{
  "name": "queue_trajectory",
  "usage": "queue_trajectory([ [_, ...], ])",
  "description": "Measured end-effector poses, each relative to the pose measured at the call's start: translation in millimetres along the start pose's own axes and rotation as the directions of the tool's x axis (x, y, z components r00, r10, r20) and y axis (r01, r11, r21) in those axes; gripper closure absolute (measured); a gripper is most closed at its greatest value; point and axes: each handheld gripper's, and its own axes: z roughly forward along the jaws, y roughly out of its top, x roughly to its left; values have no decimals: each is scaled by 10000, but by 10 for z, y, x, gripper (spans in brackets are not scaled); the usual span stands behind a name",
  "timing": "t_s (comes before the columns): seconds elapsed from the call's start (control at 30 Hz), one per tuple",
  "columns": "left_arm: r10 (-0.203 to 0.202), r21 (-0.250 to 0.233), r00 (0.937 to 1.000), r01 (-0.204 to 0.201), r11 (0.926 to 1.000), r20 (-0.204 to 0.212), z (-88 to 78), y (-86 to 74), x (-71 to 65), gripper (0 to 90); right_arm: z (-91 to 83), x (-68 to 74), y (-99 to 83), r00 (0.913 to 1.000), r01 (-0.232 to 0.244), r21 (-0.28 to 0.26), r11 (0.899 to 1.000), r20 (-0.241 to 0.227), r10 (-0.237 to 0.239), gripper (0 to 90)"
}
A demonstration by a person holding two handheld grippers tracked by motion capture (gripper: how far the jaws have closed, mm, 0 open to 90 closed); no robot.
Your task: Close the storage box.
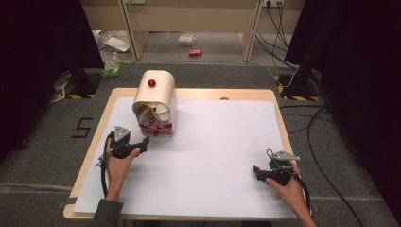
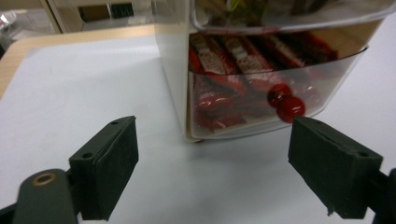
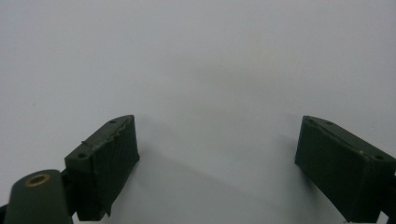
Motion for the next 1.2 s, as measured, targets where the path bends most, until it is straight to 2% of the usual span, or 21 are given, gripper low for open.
queue_trajectory([
  [0.07,72,120,10000,-72,9999,10,-8,-38,-13,165,0,1,0,10000,2,-1,10000,5,-2,135],
  [0.1,255,275,9996,-253,9993,-75,-17,-51,-21,164,-1,0,-1,10000,16,3,10000,7,-16,135],
  [0.17,431,164,9989,-428,9989,-191,-47,-84,-36,163,-1,1,-1,10000,19,2,10000,11,-19,135],
  [0.37,445,324,9989,-441,9985,-119,-170,-154,-34,155,-1,1,-1,10000,37,1,10000,23,-37,135],
  [0.5,318,-48,9995,-318,9995,-26,-285,-168,-46,157,-1,2,0,10000,41,3,10000,27,-41,135],
  [0.57,256,-37,9997,-256,9997,46,-318,-196,-50,155,-1,2,0,10000,37,3,10000,32,-37,135],
  [0.97,300,217,9987,-309,9993,407,-408,-444,-134,155,-1,3,0,10000,34,4,10000,25,-34,135],
  [1.2,435,291,9968,-456,9985,676,-480,-523,-193,155,-1,2,-1,10000,47,0,10000,32,-47,135],
])
